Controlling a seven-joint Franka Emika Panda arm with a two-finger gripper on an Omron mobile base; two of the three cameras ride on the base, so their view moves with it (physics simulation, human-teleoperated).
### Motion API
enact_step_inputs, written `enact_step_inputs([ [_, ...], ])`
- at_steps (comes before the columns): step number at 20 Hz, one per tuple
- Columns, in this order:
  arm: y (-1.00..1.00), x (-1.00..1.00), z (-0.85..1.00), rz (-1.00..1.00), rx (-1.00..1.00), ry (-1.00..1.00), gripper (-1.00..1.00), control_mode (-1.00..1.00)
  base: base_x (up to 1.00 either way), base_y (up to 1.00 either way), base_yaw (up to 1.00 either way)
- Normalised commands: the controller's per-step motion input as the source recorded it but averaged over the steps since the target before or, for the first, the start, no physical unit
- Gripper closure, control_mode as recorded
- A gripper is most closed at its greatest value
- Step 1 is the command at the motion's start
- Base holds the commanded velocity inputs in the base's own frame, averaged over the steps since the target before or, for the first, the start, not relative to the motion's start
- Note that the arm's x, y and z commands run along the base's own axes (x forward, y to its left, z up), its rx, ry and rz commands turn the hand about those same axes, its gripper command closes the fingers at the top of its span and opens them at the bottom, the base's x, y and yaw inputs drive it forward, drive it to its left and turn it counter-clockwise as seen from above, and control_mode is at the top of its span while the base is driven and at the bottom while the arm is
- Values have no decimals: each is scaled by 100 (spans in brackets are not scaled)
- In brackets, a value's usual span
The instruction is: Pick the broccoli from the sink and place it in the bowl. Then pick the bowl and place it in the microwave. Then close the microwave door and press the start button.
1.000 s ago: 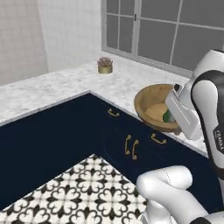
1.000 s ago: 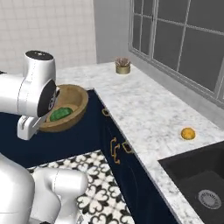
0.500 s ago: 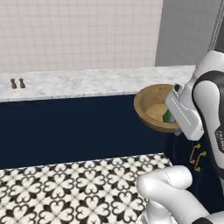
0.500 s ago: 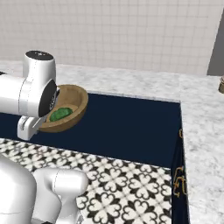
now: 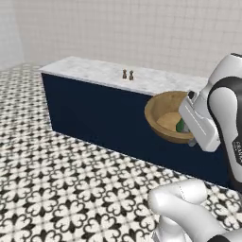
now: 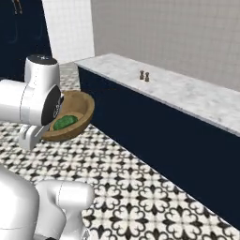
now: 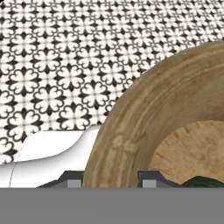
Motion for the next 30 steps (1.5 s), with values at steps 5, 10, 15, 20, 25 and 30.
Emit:
enact_step_inputs([
  [5,0,0,0,0,0,0,100,100,4,4,99],
  [10,0,0,0,0,0,0,100,100,54,0,93],
  [15,0,0,0,0,0,0,100,100,93,-29,66],
  [20,0,0,0,0,0,0,100,100,100,-67,46],
  [25,0,0,0,0,0,0,100,100,97,-97,38],
  [30,0,0,0,0,0,0,100,100,71,-100,28],
])
